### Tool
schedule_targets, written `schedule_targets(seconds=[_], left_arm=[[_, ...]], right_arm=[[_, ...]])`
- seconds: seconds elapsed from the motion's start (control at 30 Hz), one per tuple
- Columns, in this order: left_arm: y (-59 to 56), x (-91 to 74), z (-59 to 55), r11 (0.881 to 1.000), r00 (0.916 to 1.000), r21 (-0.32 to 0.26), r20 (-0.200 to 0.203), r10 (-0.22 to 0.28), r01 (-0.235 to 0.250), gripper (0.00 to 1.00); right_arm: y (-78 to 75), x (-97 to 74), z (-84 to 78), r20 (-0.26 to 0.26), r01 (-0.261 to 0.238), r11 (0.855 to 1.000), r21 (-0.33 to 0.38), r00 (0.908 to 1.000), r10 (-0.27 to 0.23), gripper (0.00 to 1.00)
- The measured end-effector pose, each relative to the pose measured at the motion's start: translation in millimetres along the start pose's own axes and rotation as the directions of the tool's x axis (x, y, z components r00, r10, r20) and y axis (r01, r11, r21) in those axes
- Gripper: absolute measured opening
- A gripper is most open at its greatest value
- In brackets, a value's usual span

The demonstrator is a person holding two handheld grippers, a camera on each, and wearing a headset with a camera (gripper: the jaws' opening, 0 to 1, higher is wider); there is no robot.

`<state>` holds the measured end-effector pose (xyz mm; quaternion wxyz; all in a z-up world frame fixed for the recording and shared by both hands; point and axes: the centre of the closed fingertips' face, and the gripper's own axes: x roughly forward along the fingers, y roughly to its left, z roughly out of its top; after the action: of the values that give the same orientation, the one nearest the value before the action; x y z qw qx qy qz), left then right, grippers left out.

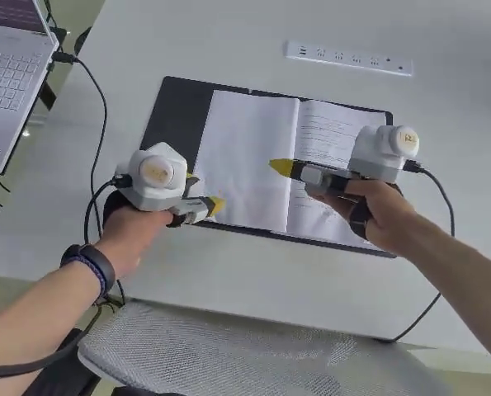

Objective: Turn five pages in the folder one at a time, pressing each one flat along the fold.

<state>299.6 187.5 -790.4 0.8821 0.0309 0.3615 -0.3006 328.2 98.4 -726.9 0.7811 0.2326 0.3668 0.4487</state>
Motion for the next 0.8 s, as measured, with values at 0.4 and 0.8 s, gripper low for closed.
schedule_targets(seconds=[0.4,0.8], left_arm=[[-0.8,4.4,-20.9,0.994,0.998,0.105,-0.051,0.038,-0.032,0.34],[-3.0,2.5,-21.8,0.993,0.9981,0.115,-0.05,0.036,-0.03,0.36]], right_arm=[[-13.2,-4.1,-5.0,-0.009,0.011,1.0,0.018,0.9999,-0.011,0.16],[-20.6,0.3,4.4,-0.015,0.007,1.0,0.012,0.9999,-0.007,0.15]])
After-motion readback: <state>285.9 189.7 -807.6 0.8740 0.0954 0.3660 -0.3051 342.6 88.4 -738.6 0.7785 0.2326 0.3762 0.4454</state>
